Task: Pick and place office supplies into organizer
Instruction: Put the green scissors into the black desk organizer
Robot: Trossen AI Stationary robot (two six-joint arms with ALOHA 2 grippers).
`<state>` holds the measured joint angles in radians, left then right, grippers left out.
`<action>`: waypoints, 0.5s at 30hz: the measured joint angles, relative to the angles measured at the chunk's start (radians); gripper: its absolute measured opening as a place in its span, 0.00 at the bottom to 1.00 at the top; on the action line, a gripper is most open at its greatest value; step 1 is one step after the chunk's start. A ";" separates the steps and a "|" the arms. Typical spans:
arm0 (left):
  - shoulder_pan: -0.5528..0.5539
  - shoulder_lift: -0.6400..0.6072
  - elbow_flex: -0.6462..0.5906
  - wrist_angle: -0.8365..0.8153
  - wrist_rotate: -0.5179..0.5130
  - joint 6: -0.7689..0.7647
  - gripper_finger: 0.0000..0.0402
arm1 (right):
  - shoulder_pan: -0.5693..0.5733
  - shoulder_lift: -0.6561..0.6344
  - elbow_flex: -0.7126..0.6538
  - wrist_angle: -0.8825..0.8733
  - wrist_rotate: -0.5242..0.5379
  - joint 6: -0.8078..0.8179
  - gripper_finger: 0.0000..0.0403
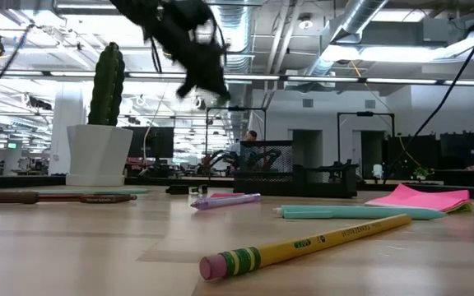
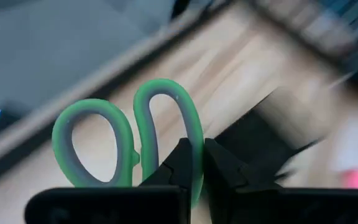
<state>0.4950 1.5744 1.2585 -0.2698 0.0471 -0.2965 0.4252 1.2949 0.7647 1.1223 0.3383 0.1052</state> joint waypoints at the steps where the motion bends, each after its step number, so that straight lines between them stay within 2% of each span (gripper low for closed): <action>1: -0.009 -0.030 0.001 0.054 0.015 0.004 0.01 | 0.000 0.000 0.000 0.001 0.000 0.000 0.24; 5: -0.065 -0.084 0.002 0.300 0.074 0.030 0.01 | 0.000 0.000 0.000 0.001 0.000 -0.027 0.24; 8: -0.126 -0.078 0.002 0.475 0.070 0.083 0.01 | 0.000 0.000 0.000 0.007 0.000 -0.059 0.24; 11: -0.185 -0.033 0.002 0.612 0.044 0.175 0.01 | 0.000 0.000 0.000 0.025 0.000 -0.060 0.24; 15: -0.223 0.057 0.002 0.748 0.035 0.183 0.01 | 0.013 0.000 0.000 0.057 -0.001 -0.061 0.24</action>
<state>0.2722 1.6317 1.2602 0.4786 0.0821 -0.1132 0.4385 1.2946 0.7647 1.1788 0.3370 0.0443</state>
